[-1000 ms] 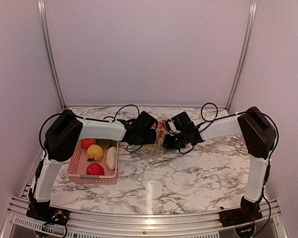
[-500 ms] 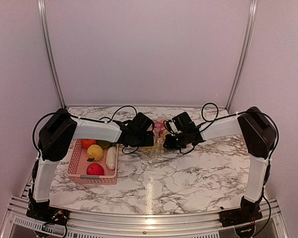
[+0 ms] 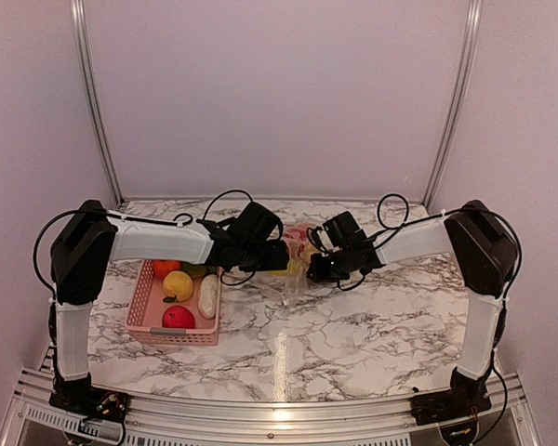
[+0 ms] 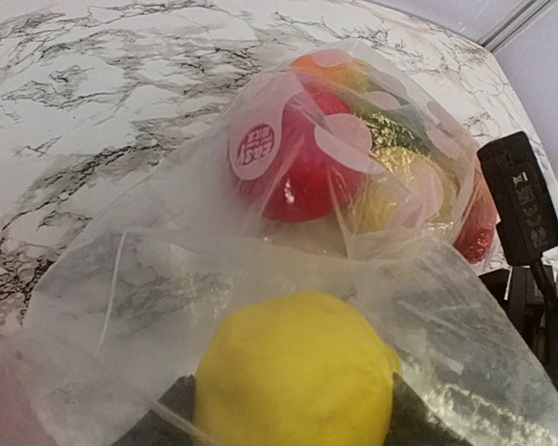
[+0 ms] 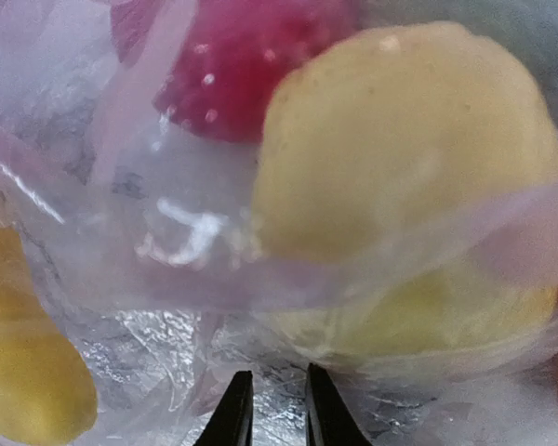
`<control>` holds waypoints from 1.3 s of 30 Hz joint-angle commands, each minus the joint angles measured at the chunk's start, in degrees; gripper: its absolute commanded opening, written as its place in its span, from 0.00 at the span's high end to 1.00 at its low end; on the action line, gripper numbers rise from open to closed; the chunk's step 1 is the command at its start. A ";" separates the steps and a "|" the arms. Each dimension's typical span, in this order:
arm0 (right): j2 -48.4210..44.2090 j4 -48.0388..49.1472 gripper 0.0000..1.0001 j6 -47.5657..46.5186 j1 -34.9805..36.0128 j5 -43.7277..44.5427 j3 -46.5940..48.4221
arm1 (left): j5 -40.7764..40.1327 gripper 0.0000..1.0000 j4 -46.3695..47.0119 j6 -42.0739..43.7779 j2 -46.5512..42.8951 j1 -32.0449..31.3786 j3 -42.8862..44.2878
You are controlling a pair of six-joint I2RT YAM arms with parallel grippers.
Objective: Open the zip-top bag and remove the fake food
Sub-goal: Pick up the fake fruit from the zipper food storage bag.
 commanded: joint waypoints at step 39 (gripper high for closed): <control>0.65 1.01 0.81 0.84 -1.11 0.73 -0.53 | 3.93 0.50 -10.28 2.37 -16.56 -1.05 -10.67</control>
